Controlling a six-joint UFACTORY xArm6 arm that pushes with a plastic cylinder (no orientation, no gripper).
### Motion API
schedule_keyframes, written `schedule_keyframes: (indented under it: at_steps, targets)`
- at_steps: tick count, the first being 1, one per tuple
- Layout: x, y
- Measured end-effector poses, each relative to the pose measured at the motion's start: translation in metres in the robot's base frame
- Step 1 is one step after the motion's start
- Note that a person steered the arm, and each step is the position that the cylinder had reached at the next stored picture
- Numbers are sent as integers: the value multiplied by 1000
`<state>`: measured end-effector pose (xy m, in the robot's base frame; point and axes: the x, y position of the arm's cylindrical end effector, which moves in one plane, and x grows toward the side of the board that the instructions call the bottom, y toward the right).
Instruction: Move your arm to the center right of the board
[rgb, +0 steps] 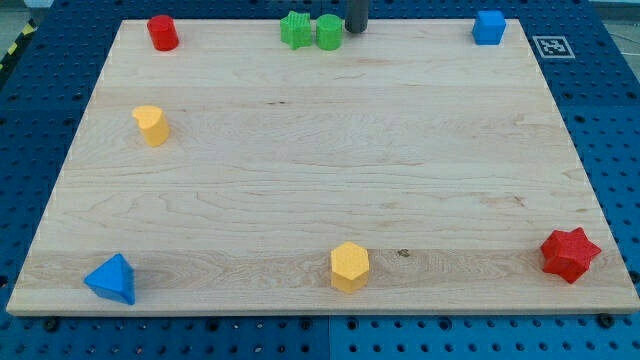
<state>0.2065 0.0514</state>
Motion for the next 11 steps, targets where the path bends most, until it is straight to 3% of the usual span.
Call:
schedule_keyframes:
  at_steps: [4,7,11]
  targets:
    - [9,-21]
    - [19,2]
    - [58,102]
